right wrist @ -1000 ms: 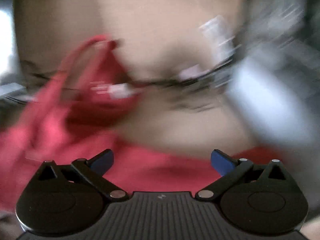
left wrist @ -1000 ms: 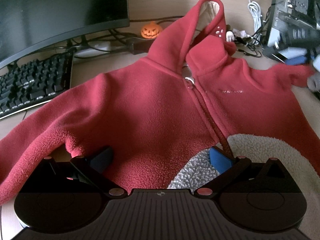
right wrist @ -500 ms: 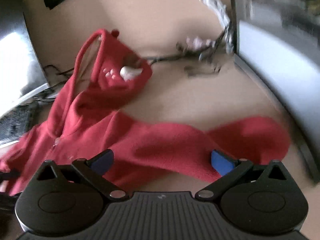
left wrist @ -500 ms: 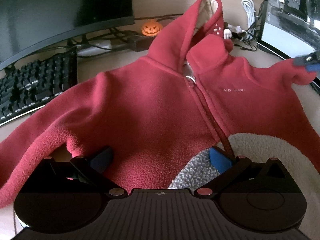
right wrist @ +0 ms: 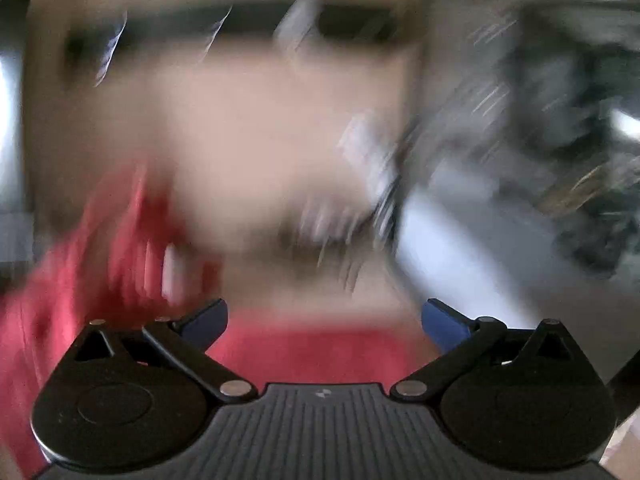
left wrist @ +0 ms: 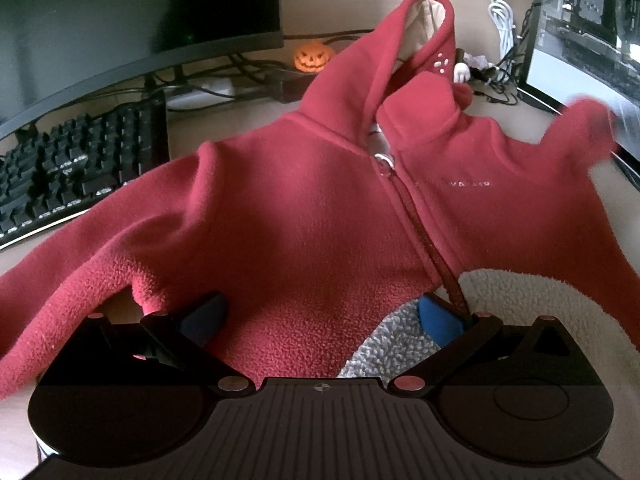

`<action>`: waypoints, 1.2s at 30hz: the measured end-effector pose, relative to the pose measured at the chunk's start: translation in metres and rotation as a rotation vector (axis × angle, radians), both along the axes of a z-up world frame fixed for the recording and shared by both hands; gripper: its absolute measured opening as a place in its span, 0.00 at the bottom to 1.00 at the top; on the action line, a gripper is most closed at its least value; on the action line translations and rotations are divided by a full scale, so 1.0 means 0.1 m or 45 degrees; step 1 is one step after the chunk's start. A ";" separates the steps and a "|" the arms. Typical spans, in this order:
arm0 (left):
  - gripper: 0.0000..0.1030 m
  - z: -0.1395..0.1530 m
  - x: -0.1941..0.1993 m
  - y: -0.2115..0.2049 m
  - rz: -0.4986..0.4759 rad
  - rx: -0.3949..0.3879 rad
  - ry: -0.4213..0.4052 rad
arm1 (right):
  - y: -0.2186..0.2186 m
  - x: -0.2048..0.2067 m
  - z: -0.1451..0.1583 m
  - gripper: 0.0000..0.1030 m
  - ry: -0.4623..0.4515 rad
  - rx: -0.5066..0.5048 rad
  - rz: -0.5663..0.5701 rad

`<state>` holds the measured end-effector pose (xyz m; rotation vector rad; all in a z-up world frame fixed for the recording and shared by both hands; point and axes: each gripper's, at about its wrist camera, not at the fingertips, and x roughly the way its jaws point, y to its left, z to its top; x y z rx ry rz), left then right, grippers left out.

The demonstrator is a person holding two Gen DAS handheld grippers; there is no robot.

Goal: Fold clothes

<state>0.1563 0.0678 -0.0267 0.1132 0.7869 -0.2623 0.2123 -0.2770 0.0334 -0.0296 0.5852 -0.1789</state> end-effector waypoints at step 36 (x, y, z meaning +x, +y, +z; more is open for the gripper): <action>1.00 0.16 1.42 -2.30 -0.091 0.400 -0.122 | -0.24 0.62 -0.62 1.00 0.112 0.200 0.252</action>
